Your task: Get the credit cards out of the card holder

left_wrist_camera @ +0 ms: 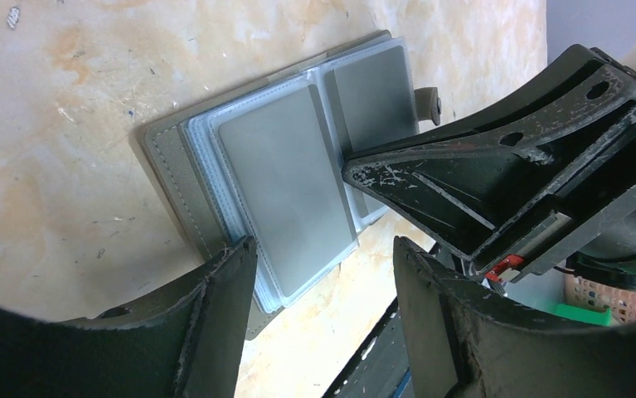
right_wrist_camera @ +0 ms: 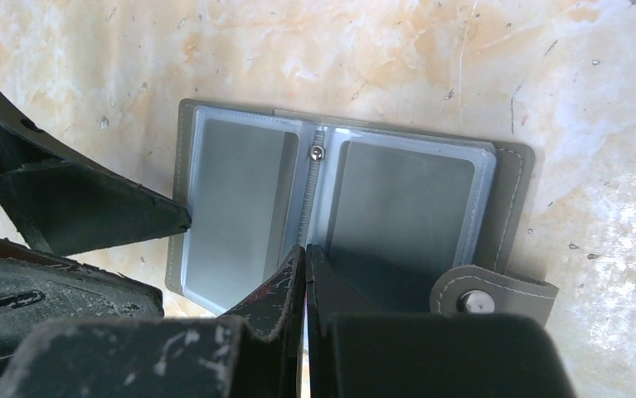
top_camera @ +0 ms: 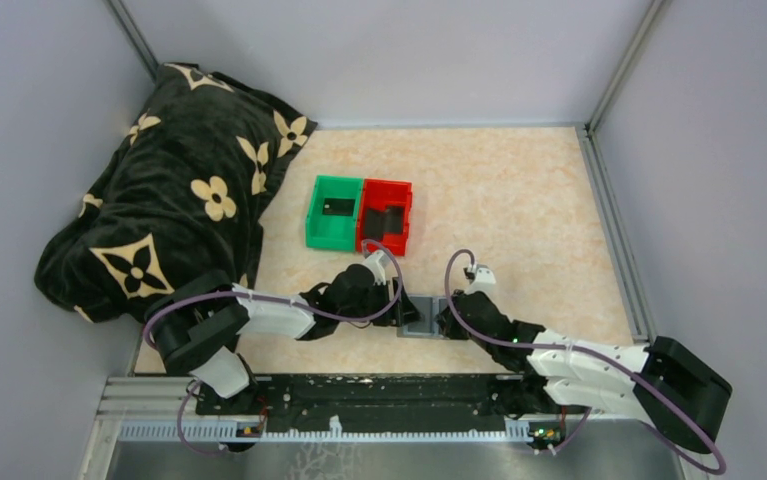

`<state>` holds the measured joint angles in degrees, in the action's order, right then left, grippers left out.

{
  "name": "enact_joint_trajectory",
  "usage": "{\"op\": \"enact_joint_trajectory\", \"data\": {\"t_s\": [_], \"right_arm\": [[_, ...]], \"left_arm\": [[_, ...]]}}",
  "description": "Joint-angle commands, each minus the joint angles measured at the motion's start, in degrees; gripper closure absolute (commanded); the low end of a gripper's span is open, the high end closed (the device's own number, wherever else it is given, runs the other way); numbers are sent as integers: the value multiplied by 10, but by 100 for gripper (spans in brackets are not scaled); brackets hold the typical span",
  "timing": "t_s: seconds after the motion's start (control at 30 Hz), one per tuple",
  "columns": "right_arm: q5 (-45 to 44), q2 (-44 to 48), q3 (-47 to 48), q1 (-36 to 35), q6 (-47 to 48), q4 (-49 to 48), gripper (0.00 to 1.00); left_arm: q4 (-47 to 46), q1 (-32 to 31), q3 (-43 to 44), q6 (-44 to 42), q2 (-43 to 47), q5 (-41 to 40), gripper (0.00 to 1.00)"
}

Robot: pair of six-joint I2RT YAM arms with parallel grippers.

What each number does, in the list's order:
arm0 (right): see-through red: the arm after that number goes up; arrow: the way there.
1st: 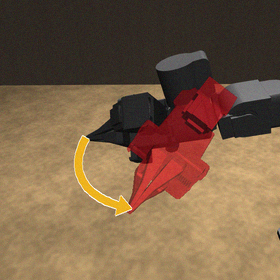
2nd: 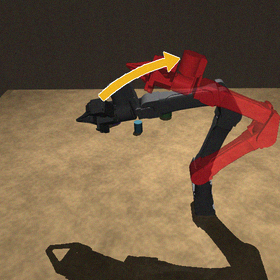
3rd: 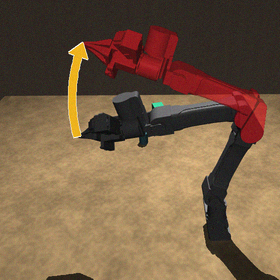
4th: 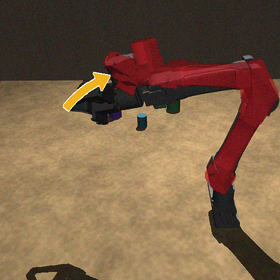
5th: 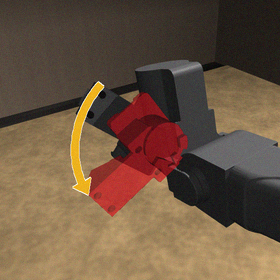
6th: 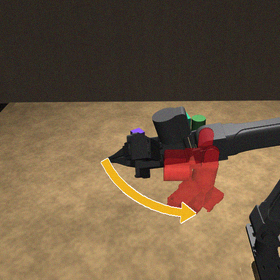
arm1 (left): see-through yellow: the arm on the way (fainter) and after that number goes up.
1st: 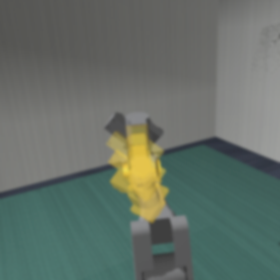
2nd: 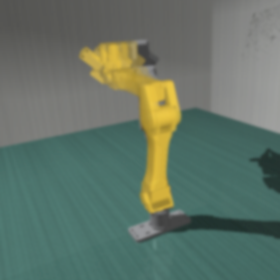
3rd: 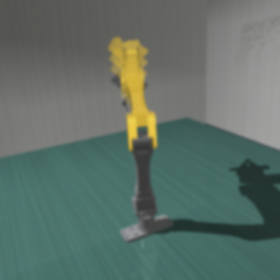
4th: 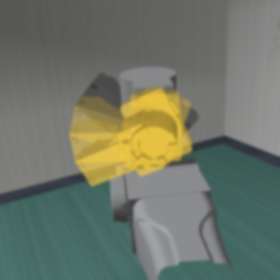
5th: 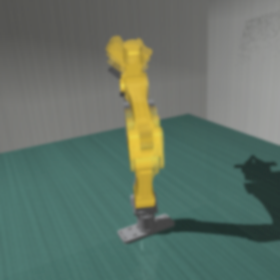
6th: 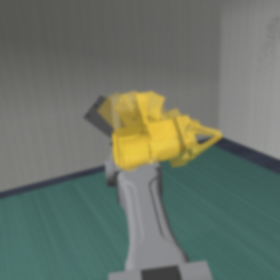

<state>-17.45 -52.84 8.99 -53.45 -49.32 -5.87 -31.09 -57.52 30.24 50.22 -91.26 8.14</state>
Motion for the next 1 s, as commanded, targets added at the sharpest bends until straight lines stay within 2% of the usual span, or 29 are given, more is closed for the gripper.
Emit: {"op": "enact_joint_trajectory", "data": {"t_s": [0.0, 0.37, 0.63, 0.97], "right_arm": [[7, -28, -5, 2, 4, -38, 100], [24, -58, -7, 2, -4, -66, 100], [31, -68, -11, 2, -8, -80, 100], [33, -71, -16, 2, -11, -89, 100]], "left_arm": [[-5, -2, -5, -1, 4, 5, 32], [-45, -2, 2, 8, -14, 27, 32], [-114, -3, 6, 26, -16, 50, 33], [-113, -7, 13, 28, 2, 39, 35]]}}
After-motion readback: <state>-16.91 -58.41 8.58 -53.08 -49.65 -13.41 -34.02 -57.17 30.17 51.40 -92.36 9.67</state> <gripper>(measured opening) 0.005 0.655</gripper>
